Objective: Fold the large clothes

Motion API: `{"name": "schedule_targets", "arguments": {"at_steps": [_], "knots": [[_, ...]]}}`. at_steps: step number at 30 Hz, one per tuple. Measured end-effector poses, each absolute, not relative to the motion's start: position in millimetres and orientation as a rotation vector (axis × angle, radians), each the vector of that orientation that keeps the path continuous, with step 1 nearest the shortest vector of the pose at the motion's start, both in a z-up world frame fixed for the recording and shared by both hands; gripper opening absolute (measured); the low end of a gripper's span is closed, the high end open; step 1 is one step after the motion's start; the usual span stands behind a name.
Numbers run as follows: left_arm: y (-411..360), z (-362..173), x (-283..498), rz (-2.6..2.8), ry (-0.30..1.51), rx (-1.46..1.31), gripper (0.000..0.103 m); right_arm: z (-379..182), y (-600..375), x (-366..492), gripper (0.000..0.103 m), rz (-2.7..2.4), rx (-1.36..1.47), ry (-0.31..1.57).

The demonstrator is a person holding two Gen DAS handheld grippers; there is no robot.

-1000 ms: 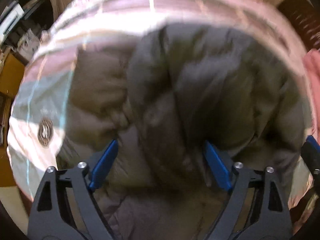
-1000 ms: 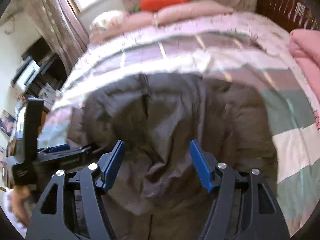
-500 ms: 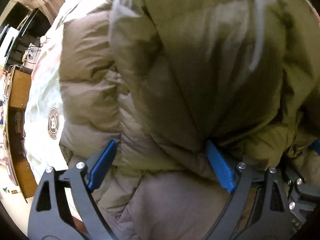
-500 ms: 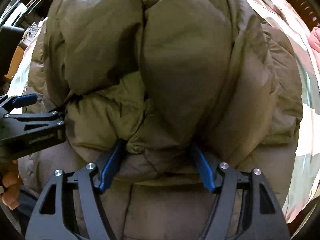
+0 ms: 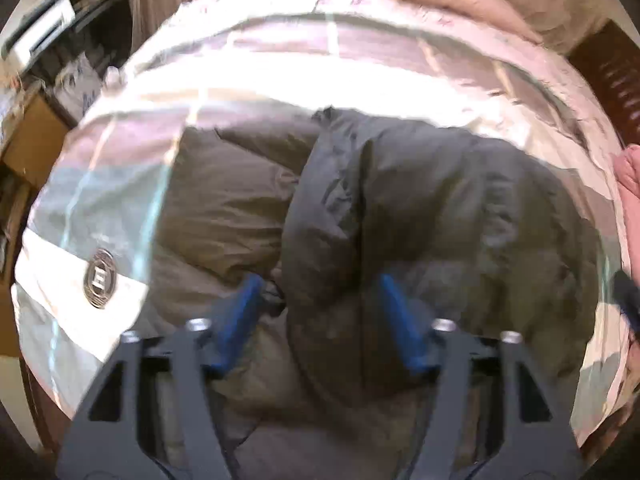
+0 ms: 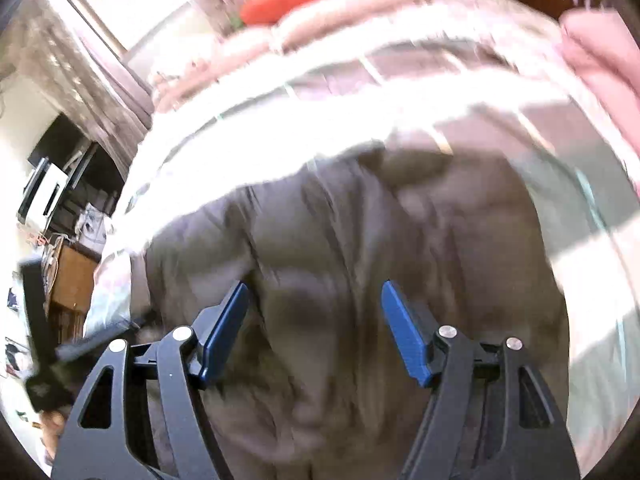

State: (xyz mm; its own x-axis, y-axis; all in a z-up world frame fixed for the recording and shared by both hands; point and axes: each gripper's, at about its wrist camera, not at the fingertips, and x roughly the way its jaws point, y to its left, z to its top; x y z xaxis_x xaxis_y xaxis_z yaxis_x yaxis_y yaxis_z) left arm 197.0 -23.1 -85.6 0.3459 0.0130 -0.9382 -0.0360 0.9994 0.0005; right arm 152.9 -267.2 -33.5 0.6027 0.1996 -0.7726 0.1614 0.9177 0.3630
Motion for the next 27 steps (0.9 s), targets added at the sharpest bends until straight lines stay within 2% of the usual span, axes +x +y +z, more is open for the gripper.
{"name": "schedule_targets", "arguments": {"at_steps": [2,4,6,8,12,16,20,26,27], "knots": [[-22.9,-107.5,204.8,0.063,1.277,0.008,0.044,-51.9,-267.5,165.1,0.061,0.031,0.435,0.968],[-22.1,-125.1,206.5,0.085,1.314,0.047,0.047,-79.7,-262.1,180.6,0.060,0.017,0.434,1.049],[-20.1,-133.0,209.2,0.107,1.331,0.097,0.059,-111.8,-258.7,193.5,0.060,-0.023,0.414,1.144],[-12.8,-141.1,209.2,0.115,1.374,0.072,0.061,-132.7,-253.5,197.0,0.060,-0.049,0.385,1.193],[-8.7,-141.8,206.5,0.115,1.394,0.026,0.058,-123.0,-247.9,195.9,0.060,-0.066,0.341,1.216],[-10.5,-120.1,191.8,0.083,1.359,0.009,0.056,-87.5,-249.7,168.4,0.060,-0.005,0.385,1.179],[-14.2,-101.5,164.7,0.018,1.355,0.015,0.055,-64.6,-246.9,135.5,0.061,-0.008,0.282,1.214],[-49.5,-111.2,133.6,-0.062,1.398,0.141,0.056,-96.2,-246.0,100.3,0.062,0.024,0.309,1.377],[-54.0,-115.4,131.1,-0.058,1.403,0.159,0.056,-104.1,-243.0,99.9,0.065,0.023,0.299,1.399]]}}
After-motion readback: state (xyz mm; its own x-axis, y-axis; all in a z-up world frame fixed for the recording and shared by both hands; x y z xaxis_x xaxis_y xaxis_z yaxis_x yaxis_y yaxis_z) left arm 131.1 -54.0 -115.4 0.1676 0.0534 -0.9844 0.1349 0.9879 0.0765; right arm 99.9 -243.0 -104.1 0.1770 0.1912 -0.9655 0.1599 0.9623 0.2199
